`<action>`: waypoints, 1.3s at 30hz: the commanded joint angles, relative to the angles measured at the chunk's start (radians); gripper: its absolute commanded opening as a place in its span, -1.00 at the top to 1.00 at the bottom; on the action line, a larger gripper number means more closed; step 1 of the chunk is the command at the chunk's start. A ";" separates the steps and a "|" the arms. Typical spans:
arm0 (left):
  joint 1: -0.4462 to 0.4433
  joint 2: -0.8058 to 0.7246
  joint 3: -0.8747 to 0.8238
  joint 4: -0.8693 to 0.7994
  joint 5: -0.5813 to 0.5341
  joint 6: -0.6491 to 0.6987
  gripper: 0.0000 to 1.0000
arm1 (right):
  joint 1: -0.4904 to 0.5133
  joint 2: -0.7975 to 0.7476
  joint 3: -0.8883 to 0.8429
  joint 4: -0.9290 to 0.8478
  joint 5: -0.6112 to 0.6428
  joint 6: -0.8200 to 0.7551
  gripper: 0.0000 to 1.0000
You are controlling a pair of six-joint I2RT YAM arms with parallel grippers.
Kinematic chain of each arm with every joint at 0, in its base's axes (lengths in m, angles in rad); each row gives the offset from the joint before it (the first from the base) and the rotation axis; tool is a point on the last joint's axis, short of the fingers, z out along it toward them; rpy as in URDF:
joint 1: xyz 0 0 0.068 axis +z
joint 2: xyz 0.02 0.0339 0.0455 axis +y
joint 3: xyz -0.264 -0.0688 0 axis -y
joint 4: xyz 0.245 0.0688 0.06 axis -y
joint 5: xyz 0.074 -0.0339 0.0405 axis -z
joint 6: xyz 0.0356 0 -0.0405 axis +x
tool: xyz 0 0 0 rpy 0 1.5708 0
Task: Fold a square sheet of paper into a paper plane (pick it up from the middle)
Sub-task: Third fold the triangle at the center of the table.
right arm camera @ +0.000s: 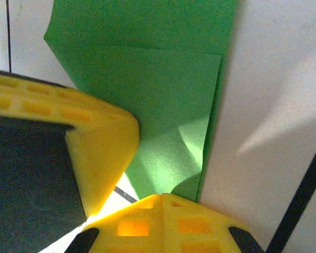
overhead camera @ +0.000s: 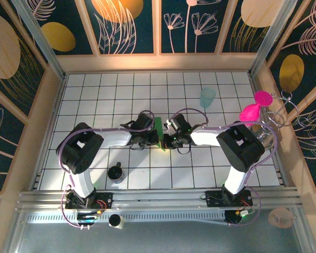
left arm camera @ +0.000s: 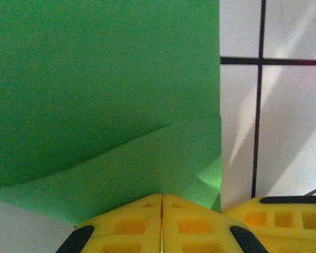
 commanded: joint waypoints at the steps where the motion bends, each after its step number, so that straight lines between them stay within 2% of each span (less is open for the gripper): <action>1: 0.083 0.025 -0.017 -0.077 -0.095 0.074 0.80 | -0.006 0.089 -0.065 -0.185 0.153 -0.019 1.00; 11: 0.218 0.032 -0.028 -0.058 -0.087 0.173 0.76 | -0.018 0.087 -0.085 -0.174 0.150 -0.009 1.00; 17: 0.253 0.000 0.019 -0.064 -0.163 0.244 0.71 | -0.025 0.056 -0.072 -0.123 0.098 0.021 1.00; 25: 0.251 -0.167 0.000 0.016 -0.078 0.161 0.51 | -0.025 -0.076 0.001 0.111 -0.004 0.140 1.00; 31: 0.251 -0.299 -0.133 0.111 -0.055 0.038 0.04 | -0.025 -0.201 -0.014 0.325 -0.008 0.202 0.89; 32: 0.251 -0.316 -0.157 0.134 -0.053 0.018 -0.03 | -0.025 -0.206 -0.010 0.329 -0.007 0.221 0.80; 33: 0.251 -0.333 -0.181 0.158 -0.049 -0.009 -0.12 | -0.029 -0.196 0.009 0.301 -0.009 0.244 0.73; 35: 0.252 -0.357 -0.223 0.204 -0.032 -0.048 -0.30 | -0.031 -0.160 0.049 0.262 -0.040 0.236 0.75; 36: 0.251 -0.364 -0.238 0.220 -0.023 -0.064 -0.39 | -0.026 -0.139 0.073 0.218 -0.019 0.235 0.81; 39: 0.253 -0.380 -0.277 0.267 0.002 -0.100 -0.56 | 0.005 -0.108 0.098 0.160 0.027 0.221 0.79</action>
